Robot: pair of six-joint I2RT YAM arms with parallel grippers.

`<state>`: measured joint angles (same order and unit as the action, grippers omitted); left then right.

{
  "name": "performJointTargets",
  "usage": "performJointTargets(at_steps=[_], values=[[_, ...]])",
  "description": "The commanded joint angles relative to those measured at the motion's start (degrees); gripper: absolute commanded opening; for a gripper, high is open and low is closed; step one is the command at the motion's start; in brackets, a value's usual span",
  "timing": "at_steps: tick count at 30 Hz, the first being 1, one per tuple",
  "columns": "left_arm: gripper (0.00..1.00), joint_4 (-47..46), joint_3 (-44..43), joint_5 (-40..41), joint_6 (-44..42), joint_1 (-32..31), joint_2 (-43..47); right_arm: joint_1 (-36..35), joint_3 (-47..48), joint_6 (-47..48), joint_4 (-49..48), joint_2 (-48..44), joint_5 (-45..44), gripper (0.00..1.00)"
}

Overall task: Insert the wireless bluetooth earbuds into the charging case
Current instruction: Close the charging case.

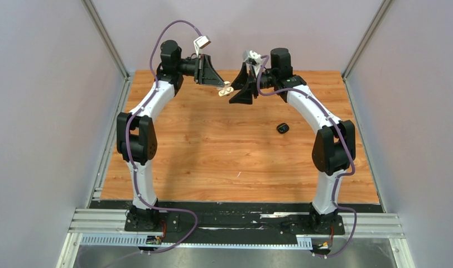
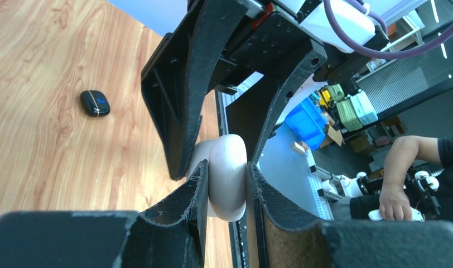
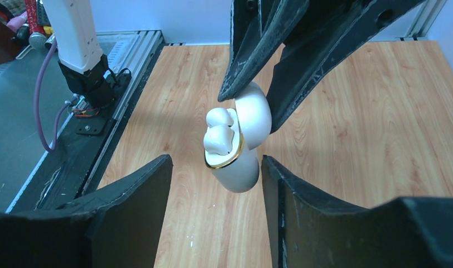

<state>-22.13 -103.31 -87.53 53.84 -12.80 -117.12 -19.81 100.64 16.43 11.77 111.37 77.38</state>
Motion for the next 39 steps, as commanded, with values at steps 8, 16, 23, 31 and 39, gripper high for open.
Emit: performJointTargets(at_steps=[8, 16, 23, 31, 39], values=[[0.00, 3.85, -2.67, 0.63, -1.23, -0.16, 0.99, 0.38, -0.96, -9.64, -8.81, -1.78, 2.09, 0.37], [0.00, 4.00, -2.88, 0.87, -1.90, -0.21, 1.06, 0.35, -2.46, -19.07, -15.72, -0.96, 0.32, 0.36], [0.00, 3.29, -2.29, 1.24, -2.17, -0.43, 1.30, 0.37, -3.64, -28.62, -23.28, 0.21, 0.21, 0.31], [0.26, 2.99, -2.95, 2.91, -2.74, -0.47, 1.77, 0.45, -4.80, -30.44, -23.99, 0.77, -0.53, 0.00], [0.52, 1.89, -3.28, 1.70, -3.07, -1.53, 3.03, 0.80, -4.38, -32.36, -23.47, 1.72, -4.68, 0.00]])
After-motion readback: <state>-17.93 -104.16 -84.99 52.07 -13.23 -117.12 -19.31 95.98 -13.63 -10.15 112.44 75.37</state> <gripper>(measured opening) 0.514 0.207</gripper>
